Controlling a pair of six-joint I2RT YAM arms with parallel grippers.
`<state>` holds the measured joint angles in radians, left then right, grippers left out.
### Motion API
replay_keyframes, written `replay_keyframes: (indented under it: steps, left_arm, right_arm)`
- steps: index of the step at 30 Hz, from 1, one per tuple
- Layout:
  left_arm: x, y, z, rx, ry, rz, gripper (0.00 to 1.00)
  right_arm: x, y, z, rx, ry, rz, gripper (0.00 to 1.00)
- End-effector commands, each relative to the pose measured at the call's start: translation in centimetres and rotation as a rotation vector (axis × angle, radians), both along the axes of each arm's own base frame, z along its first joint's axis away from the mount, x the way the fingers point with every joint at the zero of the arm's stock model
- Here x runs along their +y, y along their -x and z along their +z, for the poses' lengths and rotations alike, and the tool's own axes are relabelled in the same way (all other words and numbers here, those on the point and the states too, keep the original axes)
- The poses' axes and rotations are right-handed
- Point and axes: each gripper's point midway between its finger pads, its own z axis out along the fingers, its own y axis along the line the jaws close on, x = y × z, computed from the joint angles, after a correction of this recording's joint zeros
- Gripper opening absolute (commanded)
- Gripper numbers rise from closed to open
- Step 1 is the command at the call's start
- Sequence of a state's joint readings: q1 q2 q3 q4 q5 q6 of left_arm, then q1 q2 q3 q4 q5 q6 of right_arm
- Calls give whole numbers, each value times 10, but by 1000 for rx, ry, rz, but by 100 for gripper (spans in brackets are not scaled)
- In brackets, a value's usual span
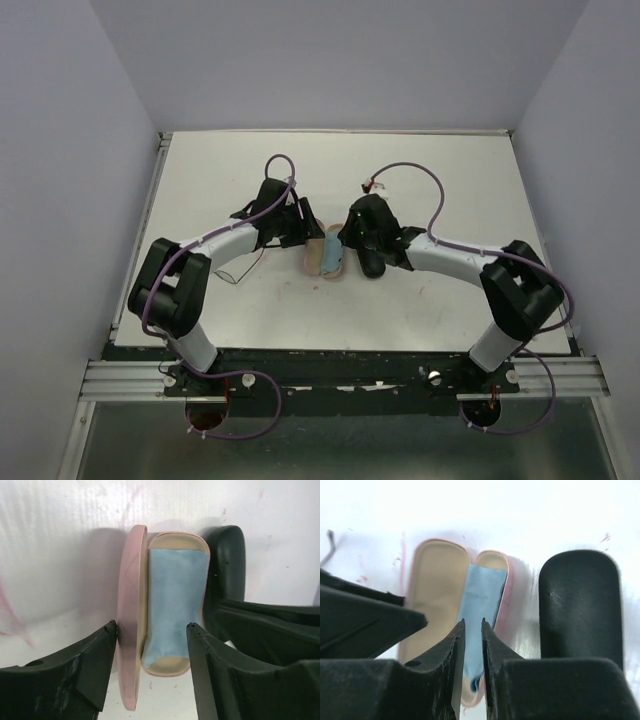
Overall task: Organize the sunglasses
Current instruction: Adjust the folded cleaning cloth on the sunglasses case, then pick up the sunglasses from the center of the board.
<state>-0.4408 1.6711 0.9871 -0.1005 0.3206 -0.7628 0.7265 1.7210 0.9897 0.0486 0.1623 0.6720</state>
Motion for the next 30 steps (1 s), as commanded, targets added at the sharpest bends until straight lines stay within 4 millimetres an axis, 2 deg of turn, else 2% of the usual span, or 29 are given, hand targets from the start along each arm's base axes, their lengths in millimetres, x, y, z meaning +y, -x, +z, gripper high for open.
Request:
replay_keyframes:
  steps: [1, 5, 8, 9, 11, 12, 15, 18, 20, 23, 26, 30]
  left_arm:
    - [20, -8, 20, -75, -87, 87, 73]
    - [28, -8, 36, -111, -104, 114, 78]
    - [37, -3, 49, -137, -116, 148, 84]
    - [44, -1, 53, -145, -128, 172, 87]
    - [59, 7, 59, -151, -161, 228, 94]
    - [74, 9, 59, -157, -198, 287, 98]
    - [122, 27, 60, -138, -271, 473, 99]
    - [180, 53, 46, -64, -354, 693, 99]
    - [211, 66, 37, -32, -371, 805, 99]
    - [237, 81, 20, 41, -341, 903, 99]
    - [246, 82, 9, 78, -317, 949, 98]
    - [243, 75, -4, 142, -304, 935, 88]
  right_arm:
    - [-28, -1, 45, -108, -2, -108, 29]
    - [-44, 5, 64, -153, -30, -164, 35]
    - [-54, 6, 79, -190, -52, -208, 44]
    - [-59, 5, 84, -206, -58, -231, 48]
    - [-65, 6, 95, -238, -79, -260, 65]
    - [-69, 6, 100, -253, -88, -279, 70]
    - [-84, 6, 113, -303, -99, -342, 86]
    - [-105, 7, 124, -353, -110, -432, 99]
    - [-117, 10, 127, -378, -122, -478, 100]
    - [-125, 15, 129, -405, -146, -502, 100]
    - [-130, 17, 130, -422, -169, -516, 100]
    - [-132, 17, 128, -426, -163, -521, 100]
